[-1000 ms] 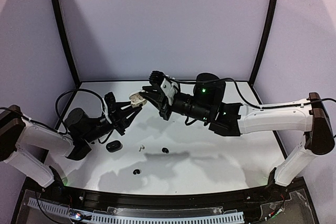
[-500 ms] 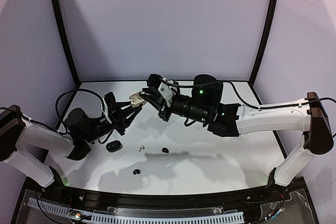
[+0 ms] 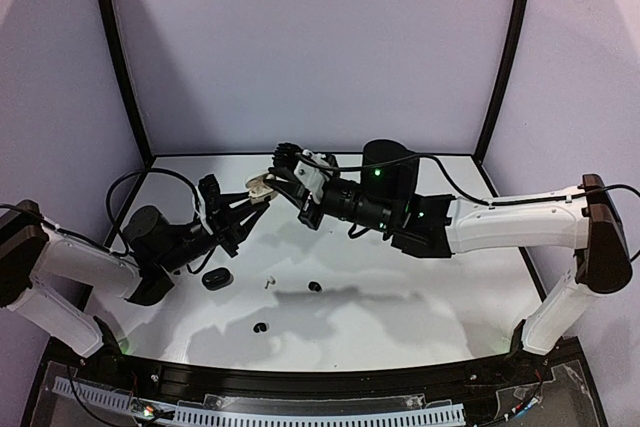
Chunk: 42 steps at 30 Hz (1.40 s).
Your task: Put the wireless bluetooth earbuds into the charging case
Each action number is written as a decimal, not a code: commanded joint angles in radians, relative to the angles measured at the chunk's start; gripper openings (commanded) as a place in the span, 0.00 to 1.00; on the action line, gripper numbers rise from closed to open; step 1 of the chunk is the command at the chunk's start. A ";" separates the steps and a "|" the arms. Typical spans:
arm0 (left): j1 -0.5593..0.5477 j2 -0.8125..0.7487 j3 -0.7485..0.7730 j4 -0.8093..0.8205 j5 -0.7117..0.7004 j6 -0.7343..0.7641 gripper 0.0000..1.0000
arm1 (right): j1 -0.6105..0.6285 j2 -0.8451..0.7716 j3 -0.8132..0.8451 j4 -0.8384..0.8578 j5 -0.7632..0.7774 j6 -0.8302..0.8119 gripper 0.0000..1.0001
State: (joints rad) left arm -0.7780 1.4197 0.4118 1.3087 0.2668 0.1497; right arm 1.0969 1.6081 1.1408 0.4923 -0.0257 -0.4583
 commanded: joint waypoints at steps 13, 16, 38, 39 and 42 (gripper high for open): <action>-0.005 -0.007 -0.001 0.146 0.005 0.020 0.01 | 0.008 0.035 0.046 -0.073 0.023 -0.003 0.05; -0.006 -0.008 -0.002 0.146 0.003 0.020 0.01 | 0.009 0.035 0.046 -0.074 0.023 -0.003 0.06; -0.005 -0.011 -0.006 0.158 -0.024 0.033 0.01 | 0.031 0.056 0.088 -0.101 0.126 0.003 0.13; -0.005 -0.011 -0.005 0.159 -0.024 0.031 0.01 | 0.031 0.056 0.089 -0.099 0.129 0.003 0.14; -0.005 -0.011 -0.005 0.160 -0.024 0.028 0.01 | 0.031 0.058 0.090 -0.098 0.131 0.001 0.15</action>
State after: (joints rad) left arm -0.7769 1.4216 0.4107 1.3083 0.2234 0.1684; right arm 1.1198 1.6409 1.2137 0.4141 0.0750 -0.4625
